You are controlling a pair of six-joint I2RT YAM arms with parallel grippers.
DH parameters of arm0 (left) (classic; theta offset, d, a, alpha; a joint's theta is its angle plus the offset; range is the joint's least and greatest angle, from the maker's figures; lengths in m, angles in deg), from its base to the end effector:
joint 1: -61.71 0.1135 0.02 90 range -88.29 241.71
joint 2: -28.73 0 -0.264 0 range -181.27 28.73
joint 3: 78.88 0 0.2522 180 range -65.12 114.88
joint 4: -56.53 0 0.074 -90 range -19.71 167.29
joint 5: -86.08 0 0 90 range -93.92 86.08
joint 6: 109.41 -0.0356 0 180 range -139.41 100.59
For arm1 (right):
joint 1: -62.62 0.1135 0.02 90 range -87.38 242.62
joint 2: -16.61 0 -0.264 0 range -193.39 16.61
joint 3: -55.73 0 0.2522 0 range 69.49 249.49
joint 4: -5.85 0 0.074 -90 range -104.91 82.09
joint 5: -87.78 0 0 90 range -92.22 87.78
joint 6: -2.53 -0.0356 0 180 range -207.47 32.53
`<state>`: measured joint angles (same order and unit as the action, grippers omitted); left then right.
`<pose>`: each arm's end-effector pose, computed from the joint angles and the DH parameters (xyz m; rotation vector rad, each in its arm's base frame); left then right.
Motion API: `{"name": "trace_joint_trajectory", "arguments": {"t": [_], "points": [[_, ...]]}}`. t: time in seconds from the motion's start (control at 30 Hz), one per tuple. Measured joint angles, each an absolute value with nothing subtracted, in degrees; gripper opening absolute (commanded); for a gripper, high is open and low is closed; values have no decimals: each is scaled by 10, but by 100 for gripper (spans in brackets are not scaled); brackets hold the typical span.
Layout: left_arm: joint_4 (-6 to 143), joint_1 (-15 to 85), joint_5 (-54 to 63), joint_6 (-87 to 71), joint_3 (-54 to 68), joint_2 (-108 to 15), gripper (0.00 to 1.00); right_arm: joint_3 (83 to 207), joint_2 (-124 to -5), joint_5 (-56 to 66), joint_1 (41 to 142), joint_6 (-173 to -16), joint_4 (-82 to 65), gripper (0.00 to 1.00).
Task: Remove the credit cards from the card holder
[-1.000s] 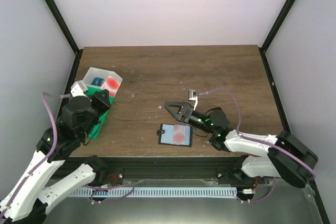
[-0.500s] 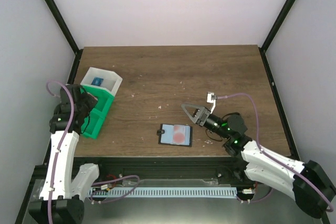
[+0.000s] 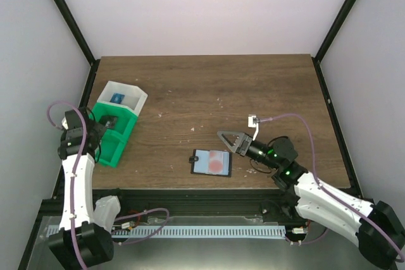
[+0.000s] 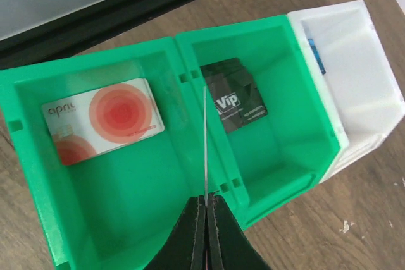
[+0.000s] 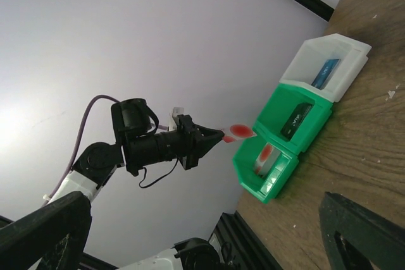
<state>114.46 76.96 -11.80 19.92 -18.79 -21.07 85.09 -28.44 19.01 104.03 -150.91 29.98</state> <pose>0.1640 0.0498 0.2795 -1.1531 2.0959 -0.0322 0.1282 0.1303 0.2479 -0.0368 1.6944 1.7110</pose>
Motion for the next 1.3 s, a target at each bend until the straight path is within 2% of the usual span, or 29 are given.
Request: {"name": "trace_joint_trajectory", "arguments": {"t": [0.27,0.7,1.3], "points": [[1125,793,-118,205,-205,-185,0,851,-246,200,1040,-1496,233,100],[1119,849,-74,210,-207,-237,0,857,-208,199,1040,-1490,142,100],[1120,908,-35,205,-206,-306,0,856,-203,175,1040,-1494,120,100]]}}
